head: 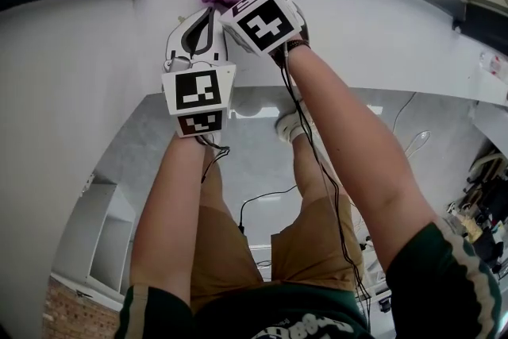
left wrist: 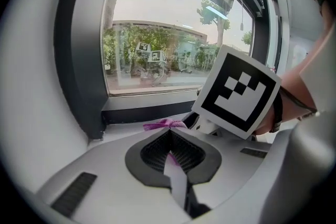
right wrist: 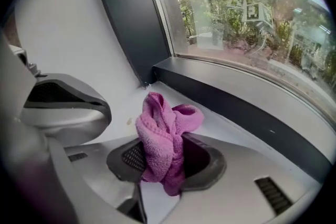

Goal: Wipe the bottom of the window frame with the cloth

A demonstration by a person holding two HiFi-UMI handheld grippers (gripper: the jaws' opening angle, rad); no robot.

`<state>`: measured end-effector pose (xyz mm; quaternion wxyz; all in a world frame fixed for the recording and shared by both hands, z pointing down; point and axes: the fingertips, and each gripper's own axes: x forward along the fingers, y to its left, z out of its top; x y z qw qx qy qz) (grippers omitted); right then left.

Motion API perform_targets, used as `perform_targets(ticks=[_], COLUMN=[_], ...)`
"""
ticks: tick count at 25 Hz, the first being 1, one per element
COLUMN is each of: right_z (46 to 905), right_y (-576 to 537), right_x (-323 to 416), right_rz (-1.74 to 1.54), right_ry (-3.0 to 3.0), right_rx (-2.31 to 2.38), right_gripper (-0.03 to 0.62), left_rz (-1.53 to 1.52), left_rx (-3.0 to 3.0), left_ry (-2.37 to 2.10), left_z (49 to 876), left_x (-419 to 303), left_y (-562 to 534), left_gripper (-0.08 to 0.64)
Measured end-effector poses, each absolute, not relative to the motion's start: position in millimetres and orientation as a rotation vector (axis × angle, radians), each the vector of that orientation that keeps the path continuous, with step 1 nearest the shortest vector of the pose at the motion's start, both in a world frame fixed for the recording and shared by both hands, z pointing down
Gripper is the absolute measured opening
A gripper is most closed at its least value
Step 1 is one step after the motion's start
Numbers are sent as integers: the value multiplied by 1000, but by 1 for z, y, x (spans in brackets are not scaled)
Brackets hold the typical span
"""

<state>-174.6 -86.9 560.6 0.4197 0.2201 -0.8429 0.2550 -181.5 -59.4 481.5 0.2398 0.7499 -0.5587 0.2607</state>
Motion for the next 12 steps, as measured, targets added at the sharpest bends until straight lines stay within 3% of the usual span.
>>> perform_targets(ticks=[12], right_z=[563], right_y=[-94], right_x=[-83], right_rz=[714], right_ry=[-2099], right_rx=[623], right_gripper=[161], left_rz=[758], left_rx=[2127], left_ry=[-1422], left_z=[485], left_x=[-93], left_y=[-72], left_gripper=[8])
